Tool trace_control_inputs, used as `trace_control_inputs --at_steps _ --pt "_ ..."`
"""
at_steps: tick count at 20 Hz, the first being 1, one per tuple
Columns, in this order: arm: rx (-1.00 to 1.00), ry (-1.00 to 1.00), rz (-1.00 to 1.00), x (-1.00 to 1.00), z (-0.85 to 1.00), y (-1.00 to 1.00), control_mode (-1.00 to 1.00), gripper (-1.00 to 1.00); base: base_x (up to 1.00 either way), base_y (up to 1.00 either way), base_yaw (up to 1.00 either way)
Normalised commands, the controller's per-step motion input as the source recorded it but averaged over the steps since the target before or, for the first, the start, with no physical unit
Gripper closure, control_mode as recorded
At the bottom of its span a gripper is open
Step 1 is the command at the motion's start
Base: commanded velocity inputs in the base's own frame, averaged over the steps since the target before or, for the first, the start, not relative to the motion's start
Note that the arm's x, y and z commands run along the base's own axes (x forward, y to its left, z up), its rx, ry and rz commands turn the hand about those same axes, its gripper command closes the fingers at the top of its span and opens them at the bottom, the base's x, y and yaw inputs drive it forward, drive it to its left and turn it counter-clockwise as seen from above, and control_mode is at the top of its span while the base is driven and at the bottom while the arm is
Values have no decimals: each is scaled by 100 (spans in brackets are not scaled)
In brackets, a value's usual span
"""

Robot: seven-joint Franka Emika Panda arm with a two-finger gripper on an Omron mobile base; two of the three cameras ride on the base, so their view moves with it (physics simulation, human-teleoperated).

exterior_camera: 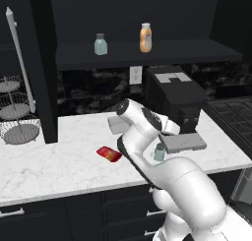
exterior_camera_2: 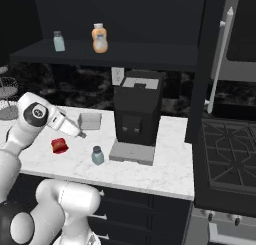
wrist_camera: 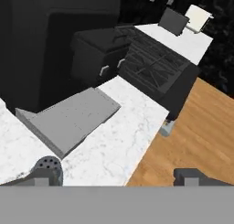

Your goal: Put the shaker and condiment bottle from the counter next to their counterparts in the cabinet.

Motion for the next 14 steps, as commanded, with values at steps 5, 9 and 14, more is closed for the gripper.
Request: trace_control_inputs --at_steps 5,9,14 --pt "-21 -27 -32 -1 -45 22 -100 -100 0 0 0" --pt "-21 -38 -14 0 -35 22 -100 -100 0 0 0" --pt "-3 -9 -1 0 -4 1 -100 -100 0 0 0"
